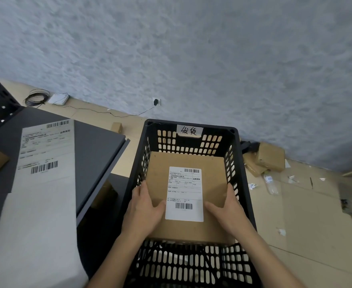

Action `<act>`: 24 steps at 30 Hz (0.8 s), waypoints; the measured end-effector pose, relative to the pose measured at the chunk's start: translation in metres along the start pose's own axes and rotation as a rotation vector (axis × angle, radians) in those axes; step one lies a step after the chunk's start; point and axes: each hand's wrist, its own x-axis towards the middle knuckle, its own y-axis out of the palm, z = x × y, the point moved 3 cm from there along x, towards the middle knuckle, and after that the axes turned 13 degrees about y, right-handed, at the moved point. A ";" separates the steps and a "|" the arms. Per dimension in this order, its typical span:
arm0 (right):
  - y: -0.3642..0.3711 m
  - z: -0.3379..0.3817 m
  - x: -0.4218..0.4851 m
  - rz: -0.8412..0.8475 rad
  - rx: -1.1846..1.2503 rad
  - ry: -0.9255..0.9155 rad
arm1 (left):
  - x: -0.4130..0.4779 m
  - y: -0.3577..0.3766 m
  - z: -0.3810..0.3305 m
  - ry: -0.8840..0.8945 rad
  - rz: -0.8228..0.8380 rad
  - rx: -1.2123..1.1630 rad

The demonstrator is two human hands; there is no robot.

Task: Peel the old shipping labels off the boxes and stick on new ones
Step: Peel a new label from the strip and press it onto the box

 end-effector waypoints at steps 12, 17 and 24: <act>-0.024 0.034 -0.051 -0.309 -0.362 -0.343 | -0.015 -0.026 -0.051 0.382 -0.156 0.274; -0.038 0.047 -0.079 -0.318 -0.459 -0.533 | -0.053 -0.035 -0.076 0.488 -0.248 0.393; -0.039 0.059 -0.126 -0.121 -0.390 -0.848 | -0.141 -0.056 -0.093 0.411 -0.466 0.510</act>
